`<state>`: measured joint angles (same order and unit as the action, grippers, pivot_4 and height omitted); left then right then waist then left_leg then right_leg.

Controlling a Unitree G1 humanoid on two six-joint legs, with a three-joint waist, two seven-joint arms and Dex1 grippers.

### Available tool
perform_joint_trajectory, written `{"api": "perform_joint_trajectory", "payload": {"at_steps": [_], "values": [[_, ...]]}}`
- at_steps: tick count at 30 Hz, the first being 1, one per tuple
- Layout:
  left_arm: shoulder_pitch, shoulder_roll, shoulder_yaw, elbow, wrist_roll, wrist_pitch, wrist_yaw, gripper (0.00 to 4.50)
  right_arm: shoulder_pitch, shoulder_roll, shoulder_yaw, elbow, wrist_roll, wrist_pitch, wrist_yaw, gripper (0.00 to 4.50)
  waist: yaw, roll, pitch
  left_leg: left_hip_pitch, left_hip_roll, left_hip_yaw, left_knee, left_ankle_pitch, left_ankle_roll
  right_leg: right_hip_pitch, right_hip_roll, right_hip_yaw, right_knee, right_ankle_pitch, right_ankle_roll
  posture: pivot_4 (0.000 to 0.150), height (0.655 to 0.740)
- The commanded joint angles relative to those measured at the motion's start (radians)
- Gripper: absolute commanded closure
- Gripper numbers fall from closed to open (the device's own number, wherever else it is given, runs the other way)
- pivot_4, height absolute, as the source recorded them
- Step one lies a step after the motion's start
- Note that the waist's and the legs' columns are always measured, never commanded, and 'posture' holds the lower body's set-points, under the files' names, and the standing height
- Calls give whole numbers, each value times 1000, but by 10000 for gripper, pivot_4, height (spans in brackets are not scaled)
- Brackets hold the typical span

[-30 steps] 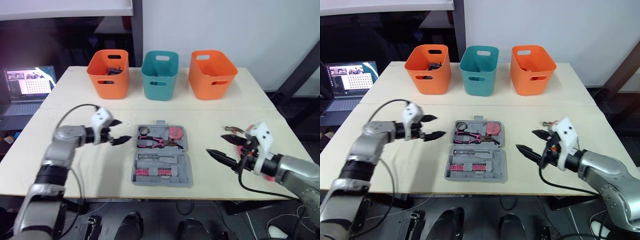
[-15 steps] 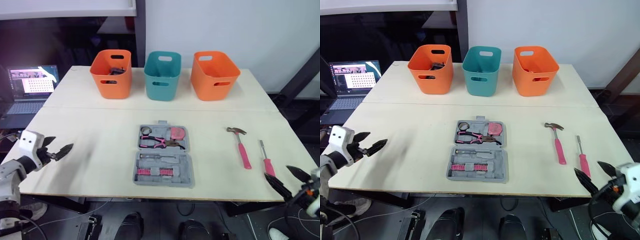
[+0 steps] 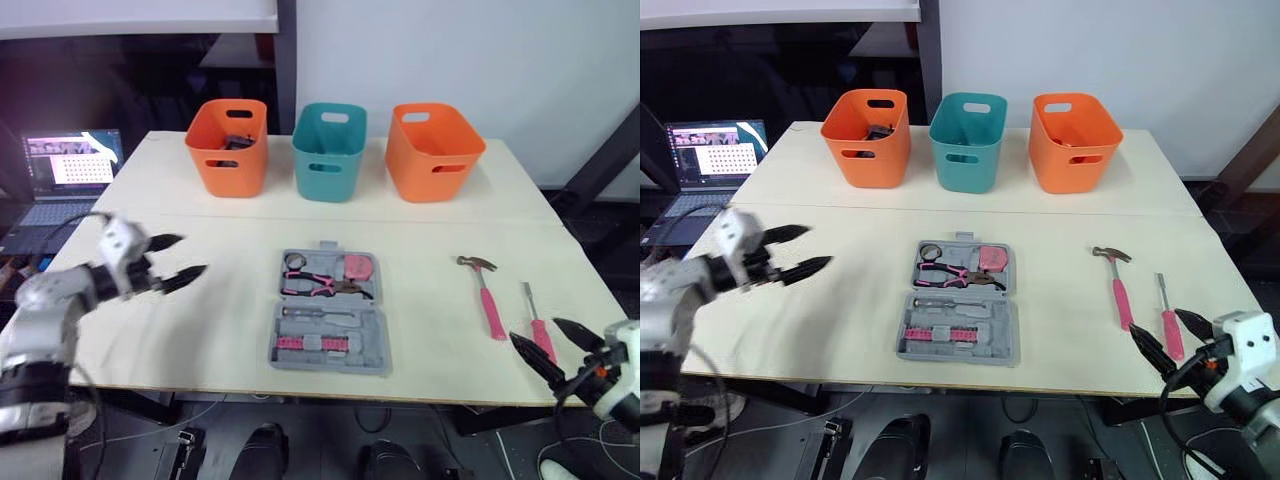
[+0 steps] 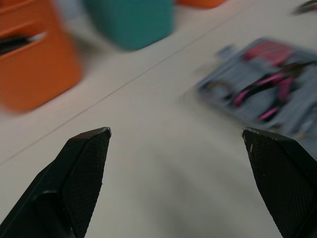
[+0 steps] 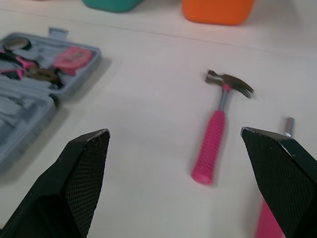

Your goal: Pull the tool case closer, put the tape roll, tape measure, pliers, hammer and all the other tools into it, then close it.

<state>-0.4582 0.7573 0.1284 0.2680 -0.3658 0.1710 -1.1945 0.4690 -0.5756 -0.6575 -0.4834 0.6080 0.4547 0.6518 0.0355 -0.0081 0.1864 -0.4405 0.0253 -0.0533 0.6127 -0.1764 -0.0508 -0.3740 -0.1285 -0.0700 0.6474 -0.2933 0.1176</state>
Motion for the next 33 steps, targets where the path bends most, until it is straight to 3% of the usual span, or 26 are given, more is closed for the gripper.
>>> {"api": "perform_joint_trajectory", "payload": {"at_steps": [1,9,16,21,26,33], "values": [[-72,-2,-107,-102,-21,95,-97,529,53,20,-8,-131,27,64,-69,0,1,1,0,0,0,0,0,0,0,0,0,0,0,0,1,1500,7400],[-283,-76,-250,-101,-18,198,-200,529,276,159,-4,-298,-80,34,-165,0,2,1,0,0,4,0,0,0,0,-1,5,2,0,-1,-1,1500,7400],[-310,-93,-272,-81,2,183,-221,529,271,140,11,-324,-144,73,-229,0,-22,2,-1,0,6,2,0,0,0,-4,8,7,0,0,-4,1500,7400],[-239,-63,-226,-137,-4,193,-179,529,35,-60,56,-224,-144,294,-265,0,-39,2,-1,0,6,4,0,0,0,-4,9,9,0,1,-6,1500,7400],[-120,-17,-161,-256,-22,227,-103,529,-316,-201,182,13,-123,468,-247,0,-46,2,0,0,7,3,-1,0,1,-5,10,9,0,1,-5,1500,7400],[61,43,-38,-432,-63,294,13,529,-743,-223,433,511,-258,393,-203,0,-43,2,1,-1,6,4,-1,0,1,-6,10,10,1,3,-2,1500,7400]]}}
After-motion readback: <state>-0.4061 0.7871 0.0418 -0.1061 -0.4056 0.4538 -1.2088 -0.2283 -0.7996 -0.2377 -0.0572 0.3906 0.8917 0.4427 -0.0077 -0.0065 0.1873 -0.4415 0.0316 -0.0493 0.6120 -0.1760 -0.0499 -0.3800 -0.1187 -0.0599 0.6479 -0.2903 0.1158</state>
